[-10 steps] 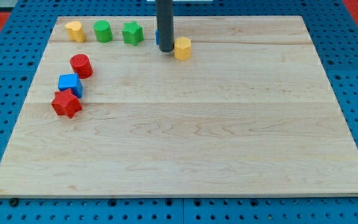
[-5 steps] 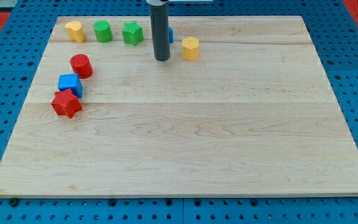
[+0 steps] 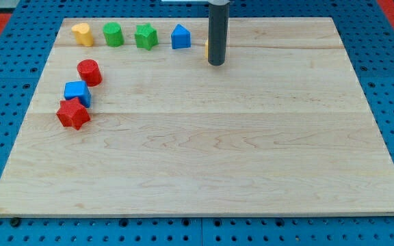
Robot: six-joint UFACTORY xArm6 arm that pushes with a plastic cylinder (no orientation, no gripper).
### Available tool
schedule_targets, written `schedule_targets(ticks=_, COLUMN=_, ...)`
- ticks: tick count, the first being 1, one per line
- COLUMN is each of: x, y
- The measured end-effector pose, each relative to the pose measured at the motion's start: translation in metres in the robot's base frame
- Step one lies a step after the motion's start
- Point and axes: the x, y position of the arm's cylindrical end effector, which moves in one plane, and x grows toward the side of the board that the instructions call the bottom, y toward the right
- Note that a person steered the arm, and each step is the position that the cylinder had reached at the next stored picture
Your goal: Slide yellow hexagon to the right of blue triangle
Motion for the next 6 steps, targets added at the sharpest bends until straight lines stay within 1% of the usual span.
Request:
schedule_targets(ticks=4, x=-0.029, y=0.011)
schedule_targets(ticks=6, x=-0.029, y=0.023)
